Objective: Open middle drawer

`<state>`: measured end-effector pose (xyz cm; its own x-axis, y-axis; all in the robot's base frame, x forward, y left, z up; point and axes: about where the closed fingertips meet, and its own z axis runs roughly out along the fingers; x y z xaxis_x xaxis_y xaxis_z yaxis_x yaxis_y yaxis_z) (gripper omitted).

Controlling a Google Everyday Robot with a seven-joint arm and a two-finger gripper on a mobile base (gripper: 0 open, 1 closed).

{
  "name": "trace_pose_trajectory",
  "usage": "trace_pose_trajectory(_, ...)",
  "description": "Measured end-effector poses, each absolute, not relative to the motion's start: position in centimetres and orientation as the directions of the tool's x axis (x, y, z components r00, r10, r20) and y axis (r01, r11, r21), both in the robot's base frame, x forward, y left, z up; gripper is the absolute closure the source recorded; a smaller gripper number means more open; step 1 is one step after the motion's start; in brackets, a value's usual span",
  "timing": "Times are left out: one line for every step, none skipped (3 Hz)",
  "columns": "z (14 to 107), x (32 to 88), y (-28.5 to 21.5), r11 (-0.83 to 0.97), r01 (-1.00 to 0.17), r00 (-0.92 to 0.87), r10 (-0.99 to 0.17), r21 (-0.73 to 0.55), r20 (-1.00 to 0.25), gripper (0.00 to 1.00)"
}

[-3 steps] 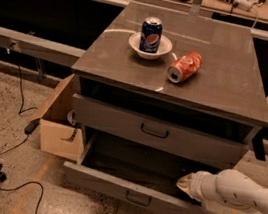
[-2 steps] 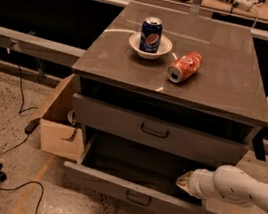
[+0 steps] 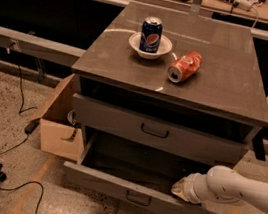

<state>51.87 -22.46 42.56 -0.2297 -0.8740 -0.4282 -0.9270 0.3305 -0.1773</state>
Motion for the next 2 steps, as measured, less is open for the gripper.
trace_pose_trajectory(41.5,50.3,-21.6,0.321,-0.937,-0.239,-0.874,-0.135,-0.423,1.00)
trace_pose_trajectory(41.0,47.2,-21.2,0.294,-0.954,-0.246,-0.877,-0.055,-0.412,1.00)
